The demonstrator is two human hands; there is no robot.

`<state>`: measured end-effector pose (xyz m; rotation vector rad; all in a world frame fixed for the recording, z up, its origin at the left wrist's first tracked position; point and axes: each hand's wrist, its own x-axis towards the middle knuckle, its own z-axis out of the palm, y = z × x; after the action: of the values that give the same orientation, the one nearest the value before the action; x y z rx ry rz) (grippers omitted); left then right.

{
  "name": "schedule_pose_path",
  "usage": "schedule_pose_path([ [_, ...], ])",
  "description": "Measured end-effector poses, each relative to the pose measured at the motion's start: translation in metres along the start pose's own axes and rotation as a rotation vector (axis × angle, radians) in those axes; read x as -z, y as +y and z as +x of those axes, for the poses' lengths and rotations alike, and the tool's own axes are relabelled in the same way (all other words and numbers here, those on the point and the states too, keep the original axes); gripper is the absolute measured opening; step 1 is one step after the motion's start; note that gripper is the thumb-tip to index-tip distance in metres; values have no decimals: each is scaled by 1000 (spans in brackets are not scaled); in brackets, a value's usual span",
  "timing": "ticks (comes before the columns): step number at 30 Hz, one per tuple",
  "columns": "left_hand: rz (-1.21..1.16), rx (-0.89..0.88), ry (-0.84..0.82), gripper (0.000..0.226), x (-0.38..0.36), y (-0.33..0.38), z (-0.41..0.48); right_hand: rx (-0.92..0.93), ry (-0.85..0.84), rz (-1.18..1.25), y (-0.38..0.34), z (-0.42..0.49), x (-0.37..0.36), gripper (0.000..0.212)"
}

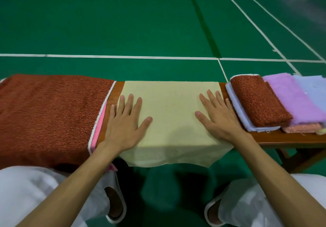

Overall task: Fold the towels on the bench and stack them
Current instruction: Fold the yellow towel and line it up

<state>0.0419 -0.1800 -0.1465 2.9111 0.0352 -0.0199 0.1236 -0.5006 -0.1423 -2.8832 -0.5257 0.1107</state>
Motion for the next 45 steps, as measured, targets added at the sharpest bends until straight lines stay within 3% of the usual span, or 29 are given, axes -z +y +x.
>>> schedule_pose_path([
  [3, -192, 55, 95, 80, 10, 1, -1, -61, 119, 162, -8, -5, 9, 73],
  [5, -263, 151, 288, 62, 20, -4, 0, -178, 258, 183, -15, -9, 16, 68],
  [7, -257, 265, 371, 42, 27, -12, 2, -322, 325, 128, -22, -13, 20, 51],
  [9, -290, 333, 305, 30, 32, -19, 5, -428, 313, 106, -23, -12, 17, 35],
  [12, -341, 368, 219, 17, 35, -25, 11, -495, 311, 196, -20, -6, 14, 30],
  [16, -313, 320, 154, 18, 36, -23, 15, -452, 274, 219, -19, -4, 19, 31],
  [18, -417, 253, 175, 17, 36, -20, 15, -398, 281, 232, -18, -2, 23, 27],
  [20, -680, 266, 159, 19, 44, -17, 15, -358, 289, 387, -14, 0, 29, 24],
  [23, -1146, 315, 32, 9, 62, -18, 12, -311, 194, 927, -14, -6, 49, 16],
  [26, -1293, 262, -79, 43, 75, -23, 6, -175, 16, 1267, -9, -18, 67, 51],
  [28, -1266, 222, -138, 51, 80, -25, 2, -95, -10, 1228, -1, -21, 73, 55],
  [31, -1186, 220, -147, 42, 86, -32, -5, -83, 50, 1142, 7, -24, 81, 41],
  [37, -966, 196, 10, 25, 96, -35, -13, -98, 171, 937, 5, -36, 98, 31],
  [45, -759, 226, 194, 20, 98, -35, -8, -45, 211, 368, 16, -35, 106, 20],
])
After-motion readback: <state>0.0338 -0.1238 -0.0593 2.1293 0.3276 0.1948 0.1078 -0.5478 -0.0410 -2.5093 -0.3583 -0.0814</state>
